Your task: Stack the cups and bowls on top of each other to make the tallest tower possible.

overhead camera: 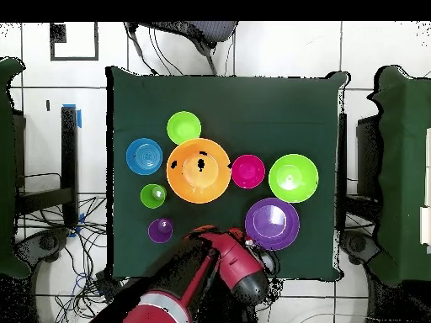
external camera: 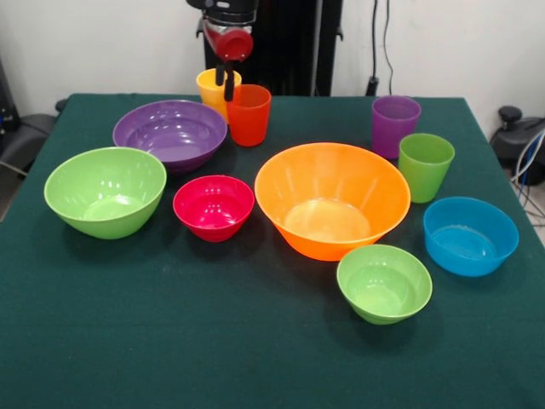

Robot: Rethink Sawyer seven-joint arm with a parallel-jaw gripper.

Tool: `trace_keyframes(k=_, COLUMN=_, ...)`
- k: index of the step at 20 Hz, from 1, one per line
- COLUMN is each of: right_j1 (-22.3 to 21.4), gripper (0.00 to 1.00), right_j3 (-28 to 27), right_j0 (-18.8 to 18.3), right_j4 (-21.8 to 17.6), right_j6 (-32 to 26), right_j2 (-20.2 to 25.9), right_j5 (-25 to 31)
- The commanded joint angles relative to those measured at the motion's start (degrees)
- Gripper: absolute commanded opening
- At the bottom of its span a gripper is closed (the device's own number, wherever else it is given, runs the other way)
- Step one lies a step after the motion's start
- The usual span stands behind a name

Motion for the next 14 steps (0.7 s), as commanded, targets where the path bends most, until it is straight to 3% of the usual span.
trace_keyframes(k=1, right_j1=-0.53, gripper=1.00, right_j3=0.20, right_j0=2.73, right_j4=-2.33, right_j6=-2.98, right_j2=3.76, right_j5=-2.41)
trace_keyframes(k=7, right_j1=-1.83, gripper=1.00, right_j3=-0.26, right_j0=4.38, right_j4=-3.06, right_j6=-0.98, right_j2=1.72, right_j5=-5.63)
trace_keyframes(k=10, right_j1=-1.89, gripper=1.00, right_j3=1.19, right_j0=1.41, right_j4=-1.25, right_j6=-4.53, right_j2=4.26, right_j5=-2.85)
trace_keyframes(k=14, right_j1=-1.25, gripper=1.00, right_j3=1.57, right_j0=0.66, right_j4=-0.62, right_j6=-5.83, right_j2=5.61, right_j5=-0.55)
